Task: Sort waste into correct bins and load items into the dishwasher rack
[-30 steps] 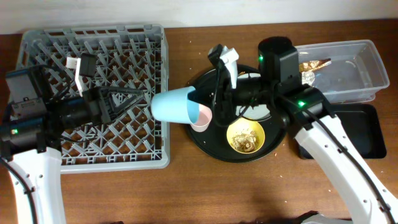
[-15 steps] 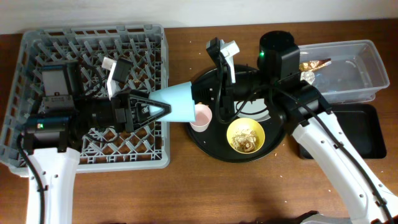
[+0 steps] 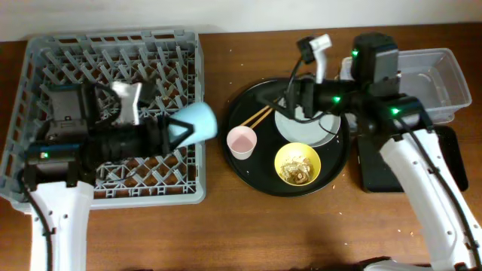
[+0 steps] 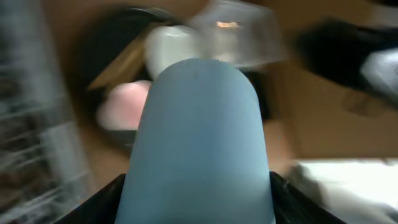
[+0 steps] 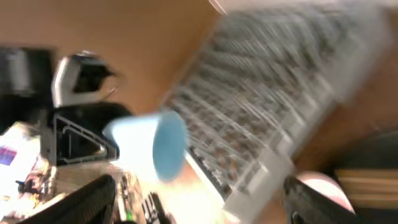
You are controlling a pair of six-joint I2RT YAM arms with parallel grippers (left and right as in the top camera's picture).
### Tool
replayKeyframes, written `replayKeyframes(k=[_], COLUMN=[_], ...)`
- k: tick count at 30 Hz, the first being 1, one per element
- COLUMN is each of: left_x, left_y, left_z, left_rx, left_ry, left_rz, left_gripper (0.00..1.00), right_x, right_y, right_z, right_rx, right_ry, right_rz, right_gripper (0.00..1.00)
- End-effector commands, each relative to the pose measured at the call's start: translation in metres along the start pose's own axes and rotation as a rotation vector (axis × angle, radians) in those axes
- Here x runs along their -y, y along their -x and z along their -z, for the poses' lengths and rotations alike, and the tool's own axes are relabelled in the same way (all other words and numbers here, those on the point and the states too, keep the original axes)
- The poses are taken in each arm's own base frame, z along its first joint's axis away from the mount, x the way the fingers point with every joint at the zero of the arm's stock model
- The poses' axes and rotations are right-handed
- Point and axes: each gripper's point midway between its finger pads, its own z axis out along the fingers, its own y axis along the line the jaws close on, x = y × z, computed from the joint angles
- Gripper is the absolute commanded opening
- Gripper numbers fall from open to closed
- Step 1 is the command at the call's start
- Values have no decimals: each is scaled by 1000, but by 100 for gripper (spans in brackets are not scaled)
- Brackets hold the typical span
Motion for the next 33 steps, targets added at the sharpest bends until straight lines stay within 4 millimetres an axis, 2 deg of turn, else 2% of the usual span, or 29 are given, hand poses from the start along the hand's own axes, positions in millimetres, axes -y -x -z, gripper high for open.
replayKeyframes(k=[1, 3, 5, 7, 9, 12, 15, 23, 25, 28, 31, 33], left_x=[-87, -122, -150, -170, -183, -200, -223, -276, -279, -278, -268, -249], left_y=[-1, -9, -17, -20, -20, -16, -11, -16, -19, -18, -14, -3], left_z=[41, 67, 96, 119, 130, 122, 105, 63, 59, 56, 49, 45], left_rx=[73, 108, 158, 205, 224, 197, 146, 0, -17, -19, -22, -39], left_ry=[501, 698, 868, 979, 1027, 1035, 1040, 1049, 1040, 1024, 953, 853], left_rz=[118, 262, 379, 453, 496, 519, 541, 601, 610, 612, 619, 575], left_gripper=[61, 61, 61, 61, 61, 62, 62, 63, 75, 82, 86, 84], right_x=[42, 60, 70, 71, 68, 66, 66, 66, 66, 69, 82, 96], right_y=[-18, -38, -53, -60, -64, -65, -66, -66, -66, -74, -86, -95], right_z=[15, 19, 22, 22, 20, 18, 18, 18, 17, 9, -7, -20], right_rx=[-13, -70, -113, -140, -160, -169, -170, -170, -181, -216, -278, -321], right_ry=[-291, -419, -506, -532, -527, -522, -522, -522, -518, -551, -633, -691], right_rz=[-112, -142, -156, -145, -130, -124, -124, -123, -90, -60, -23, -4], right_gripper=[86, 86, 86, 86, 86, 86, 86, 86, 86, 86, 86, 81])
